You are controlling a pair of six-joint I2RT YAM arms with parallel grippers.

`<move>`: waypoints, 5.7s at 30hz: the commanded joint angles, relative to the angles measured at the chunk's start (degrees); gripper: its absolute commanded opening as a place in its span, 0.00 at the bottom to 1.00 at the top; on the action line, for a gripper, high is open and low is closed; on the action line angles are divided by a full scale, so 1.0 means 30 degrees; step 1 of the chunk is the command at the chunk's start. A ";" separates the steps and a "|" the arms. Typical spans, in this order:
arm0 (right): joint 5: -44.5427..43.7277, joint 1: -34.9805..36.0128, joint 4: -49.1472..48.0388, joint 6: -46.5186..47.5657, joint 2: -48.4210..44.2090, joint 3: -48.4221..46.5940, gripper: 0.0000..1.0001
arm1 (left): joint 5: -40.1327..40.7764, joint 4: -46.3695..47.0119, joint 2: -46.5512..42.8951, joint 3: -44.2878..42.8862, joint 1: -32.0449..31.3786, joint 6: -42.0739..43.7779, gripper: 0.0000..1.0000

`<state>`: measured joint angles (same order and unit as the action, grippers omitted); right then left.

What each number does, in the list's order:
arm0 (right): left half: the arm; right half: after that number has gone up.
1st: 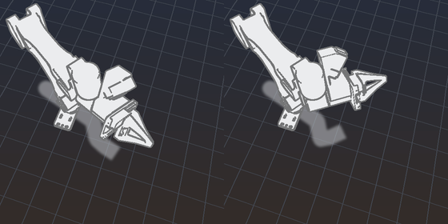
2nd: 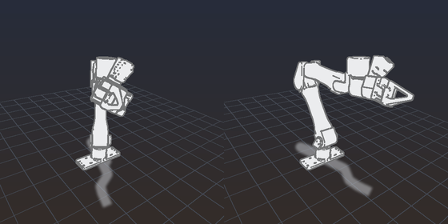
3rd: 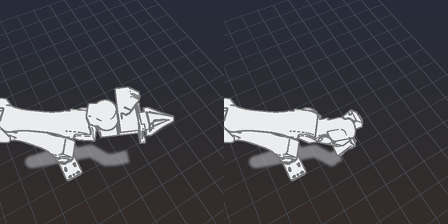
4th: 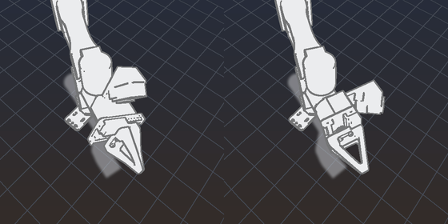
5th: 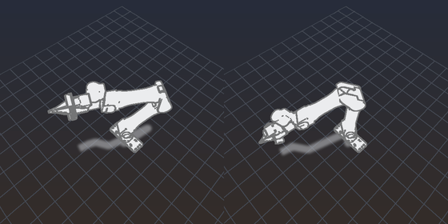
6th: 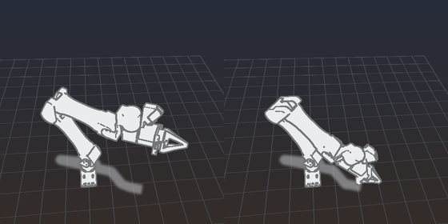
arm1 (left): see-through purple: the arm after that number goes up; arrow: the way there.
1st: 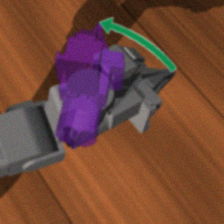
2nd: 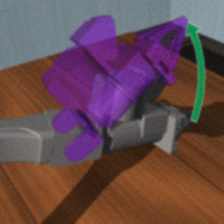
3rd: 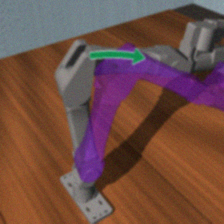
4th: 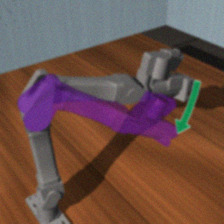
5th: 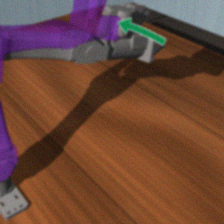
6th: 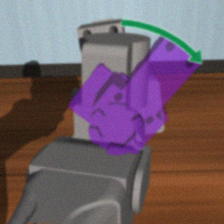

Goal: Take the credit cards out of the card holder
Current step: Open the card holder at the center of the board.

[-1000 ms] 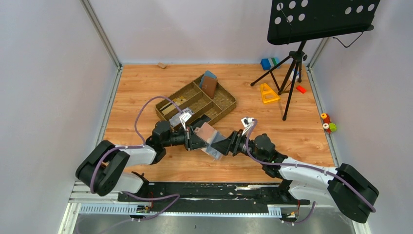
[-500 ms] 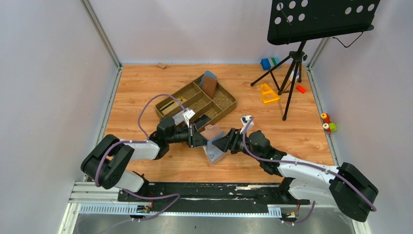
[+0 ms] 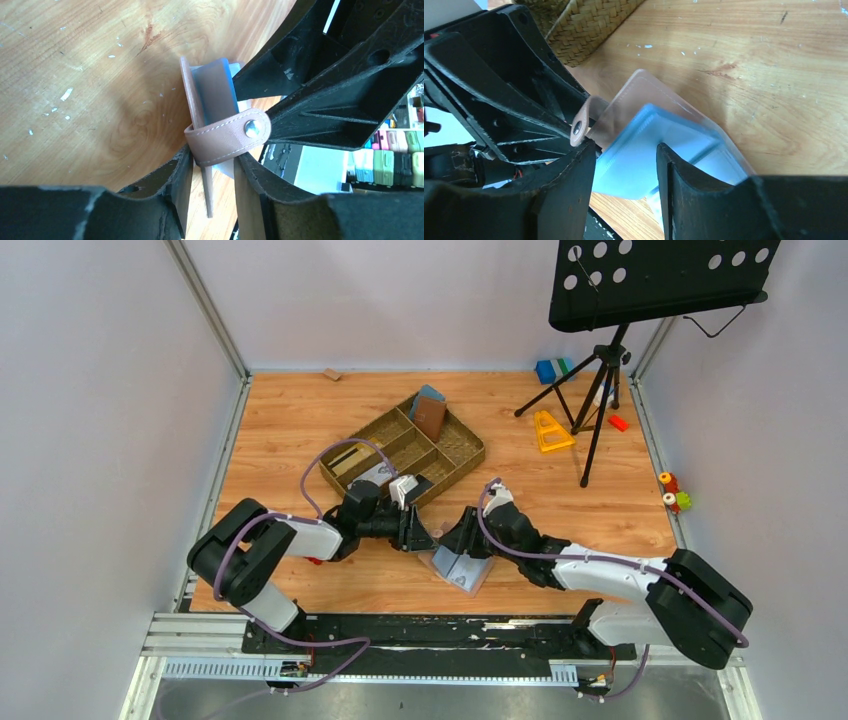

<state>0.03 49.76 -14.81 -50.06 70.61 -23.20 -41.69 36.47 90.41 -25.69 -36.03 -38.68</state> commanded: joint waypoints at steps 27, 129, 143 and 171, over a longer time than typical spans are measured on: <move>-0.1338 0.0084 0.1679 -0.1302 -0.1944 0.0708 0.32 | -0.1173 0.1501 -0.0485 -0.0423 -0.0672 0.0465 0.55; -0.2212 0.0084 0.4097 -0.2359 -0.5401 0.2176 0.67 | 0.1606 -0.6156 0.1269 -0.3480 -0.2316 0.3958 0.30; -0.0490 0.0076 0.1196 -0.1725 -0.4973 0.1882 0.65 | 0.1281 -0.5827 0.1256 -0.3422 -0.2322 0.3827 0.30; 0.1730 0.0113 -0.2758 -0.0392 -0.1422 0.1087 0.50 | 0.1831 -0.6382 -0.1078 -0.2783 -0.2301 0.4513 0.60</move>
<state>5.48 49.80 -18.92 -52.14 66.28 -18.41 -35.35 15.97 89.08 -34.48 -42.63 -26.17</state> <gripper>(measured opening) 0.508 0.581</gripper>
